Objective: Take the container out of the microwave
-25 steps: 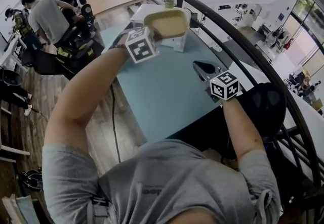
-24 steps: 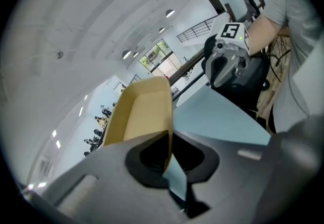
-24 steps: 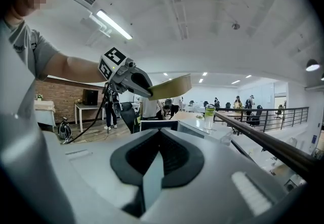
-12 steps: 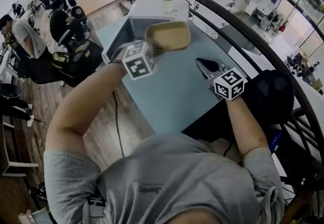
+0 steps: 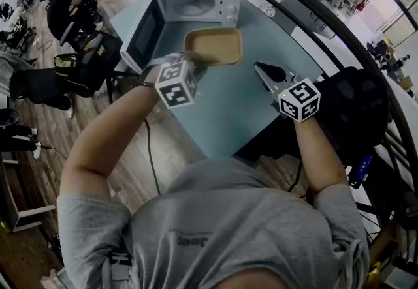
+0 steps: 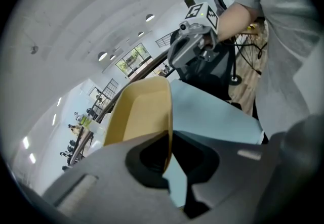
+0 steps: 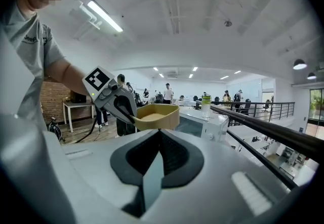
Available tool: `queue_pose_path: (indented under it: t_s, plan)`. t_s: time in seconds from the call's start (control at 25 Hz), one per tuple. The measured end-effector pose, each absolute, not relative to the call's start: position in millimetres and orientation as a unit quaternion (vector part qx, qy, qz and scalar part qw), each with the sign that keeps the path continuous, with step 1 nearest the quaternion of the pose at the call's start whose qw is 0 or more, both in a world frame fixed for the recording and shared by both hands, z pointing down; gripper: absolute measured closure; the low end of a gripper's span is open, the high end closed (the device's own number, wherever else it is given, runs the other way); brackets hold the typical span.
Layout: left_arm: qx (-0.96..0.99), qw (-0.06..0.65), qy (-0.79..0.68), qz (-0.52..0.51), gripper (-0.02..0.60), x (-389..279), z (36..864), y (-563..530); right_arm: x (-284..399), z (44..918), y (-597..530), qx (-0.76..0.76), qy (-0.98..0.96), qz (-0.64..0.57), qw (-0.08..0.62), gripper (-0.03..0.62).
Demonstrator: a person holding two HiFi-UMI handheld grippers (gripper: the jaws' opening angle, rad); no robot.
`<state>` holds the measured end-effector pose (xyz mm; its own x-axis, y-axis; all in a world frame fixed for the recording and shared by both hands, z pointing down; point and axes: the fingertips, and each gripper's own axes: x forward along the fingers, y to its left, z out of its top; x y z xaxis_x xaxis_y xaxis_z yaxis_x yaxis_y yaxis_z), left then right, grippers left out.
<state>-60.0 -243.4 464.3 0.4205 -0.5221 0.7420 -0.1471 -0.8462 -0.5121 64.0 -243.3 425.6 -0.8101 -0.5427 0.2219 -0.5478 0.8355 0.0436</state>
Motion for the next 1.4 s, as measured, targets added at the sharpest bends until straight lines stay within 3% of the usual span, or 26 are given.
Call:
queue_pose_path:
  t_s: [1.4]
  plan:
    - [-0.821, 0.124, 0.110, -0.547, 0.551, -24, 718, -142, 83, 564, -235, 0.291, -0.936, 0.117, 0.160, 0.589]
